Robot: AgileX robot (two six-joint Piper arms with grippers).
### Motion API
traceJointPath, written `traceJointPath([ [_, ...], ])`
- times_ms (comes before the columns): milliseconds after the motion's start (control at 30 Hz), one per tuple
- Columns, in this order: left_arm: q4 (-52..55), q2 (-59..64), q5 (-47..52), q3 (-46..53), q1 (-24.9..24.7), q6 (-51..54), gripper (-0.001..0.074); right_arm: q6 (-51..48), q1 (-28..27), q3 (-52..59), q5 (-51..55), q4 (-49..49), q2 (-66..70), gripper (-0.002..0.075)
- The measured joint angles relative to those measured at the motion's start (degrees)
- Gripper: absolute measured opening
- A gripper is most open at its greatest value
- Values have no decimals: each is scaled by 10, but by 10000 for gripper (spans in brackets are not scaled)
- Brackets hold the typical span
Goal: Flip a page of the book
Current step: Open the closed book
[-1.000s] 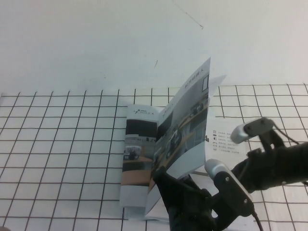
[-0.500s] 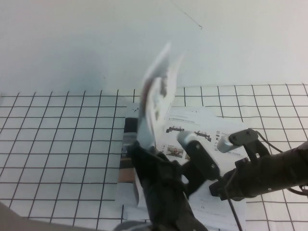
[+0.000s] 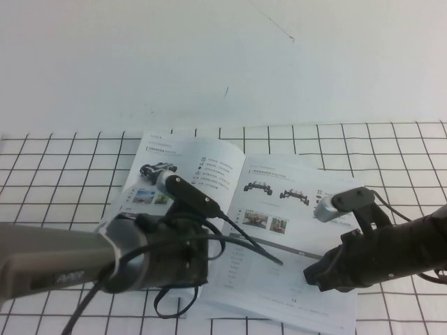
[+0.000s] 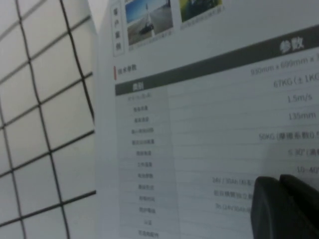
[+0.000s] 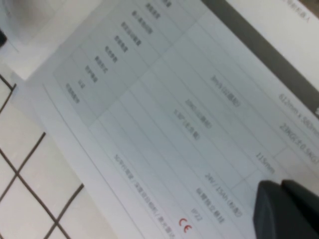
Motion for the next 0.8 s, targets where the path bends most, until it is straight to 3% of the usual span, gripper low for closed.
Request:
traceJointPath([
  [233,-106,0,-63,0,62,109,-3,-1,2,8,-6,-21,-50,1],
  [600,-62,-45,-209,0,113,133,-3,-5,2,9,34,-25,-156,1],
  [800,-88,-37,-197,0,153,178,-3,-5,2,12,48,-28,-183,1],
])
